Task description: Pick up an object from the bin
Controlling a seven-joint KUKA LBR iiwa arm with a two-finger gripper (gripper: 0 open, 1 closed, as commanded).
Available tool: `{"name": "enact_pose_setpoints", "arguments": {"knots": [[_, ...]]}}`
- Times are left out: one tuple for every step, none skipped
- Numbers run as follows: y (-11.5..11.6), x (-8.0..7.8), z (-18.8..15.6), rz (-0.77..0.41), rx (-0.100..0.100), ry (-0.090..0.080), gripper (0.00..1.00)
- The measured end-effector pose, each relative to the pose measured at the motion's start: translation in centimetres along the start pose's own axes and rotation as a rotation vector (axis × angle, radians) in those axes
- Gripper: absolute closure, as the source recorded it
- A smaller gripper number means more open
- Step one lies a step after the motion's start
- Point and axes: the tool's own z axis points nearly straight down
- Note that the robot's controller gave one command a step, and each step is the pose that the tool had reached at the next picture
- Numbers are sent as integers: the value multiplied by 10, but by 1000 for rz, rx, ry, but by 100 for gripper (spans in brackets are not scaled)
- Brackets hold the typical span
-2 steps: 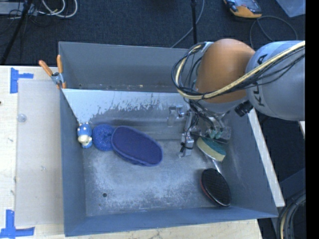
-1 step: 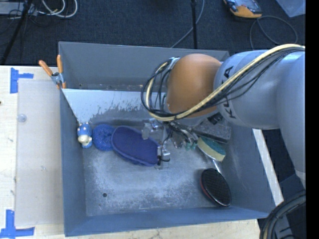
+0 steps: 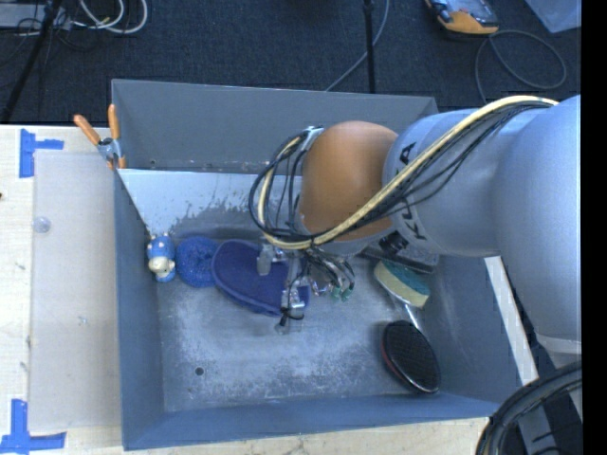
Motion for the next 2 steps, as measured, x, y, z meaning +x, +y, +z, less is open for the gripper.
{"name": "enact_pose_setpoints", "arguments": {"knots": [[12, 16, 51, -50, 4, 8, 100], [12, 16, 51, -50, 4, 8, 100]]}}
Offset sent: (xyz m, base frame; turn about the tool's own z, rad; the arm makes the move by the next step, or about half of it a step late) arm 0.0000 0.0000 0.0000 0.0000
